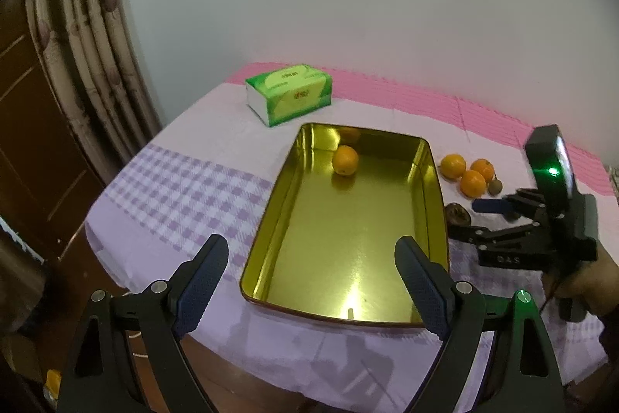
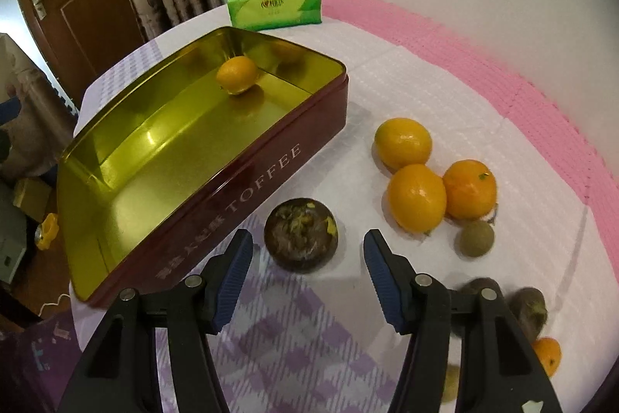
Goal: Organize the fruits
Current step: 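Grasp the dark mangosteen beside the tin with the right gripper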
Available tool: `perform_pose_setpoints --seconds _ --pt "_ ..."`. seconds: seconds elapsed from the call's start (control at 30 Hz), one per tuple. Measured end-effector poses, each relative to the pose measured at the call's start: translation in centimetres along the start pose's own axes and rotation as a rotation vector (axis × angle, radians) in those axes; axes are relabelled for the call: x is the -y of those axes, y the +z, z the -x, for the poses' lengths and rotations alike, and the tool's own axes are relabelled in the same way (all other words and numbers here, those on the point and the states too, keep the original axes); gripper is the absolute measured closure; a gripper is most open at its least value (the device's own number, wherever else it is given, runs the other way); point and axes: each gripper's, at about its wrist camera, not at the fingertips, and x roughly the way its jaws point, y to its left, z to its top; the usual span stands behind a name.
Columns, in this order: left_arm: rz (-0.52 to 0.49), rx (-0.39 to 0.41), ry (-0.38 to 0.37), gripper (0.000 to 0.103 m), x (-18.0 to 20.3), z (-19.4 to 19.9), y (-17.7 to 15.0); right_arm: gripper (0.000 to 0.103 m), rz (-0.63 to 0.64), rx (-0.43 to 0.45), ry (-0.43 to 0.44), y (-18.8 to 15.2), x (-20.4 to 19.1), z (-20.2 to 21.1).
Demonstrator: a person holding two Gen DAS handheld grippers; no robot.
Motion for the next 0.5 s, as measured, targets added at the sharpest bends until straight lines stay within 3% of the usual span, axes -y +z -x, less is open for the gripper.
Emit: perform_pose_setpoints --seconds 0.1,0.37,0.5 --pt "-0.019 -0.027 0.001 0.015 0.4 -0.6 -0.1 0.065 0.001 -0.021 -0.01 -0.1 -0.1 -0.5" --pt "0.001 -0.05 0.006 0.015 0.1 -0.8 -0.1 0.065 -0.111 0.061 -0.021 -2.4 0.8 4.7" --pt "0.02 -0.067 0.015 0.015 -0.4 -1.2 -0.1 0.065 -0.091 0.129 0.009 0.0 0.3 7.9"
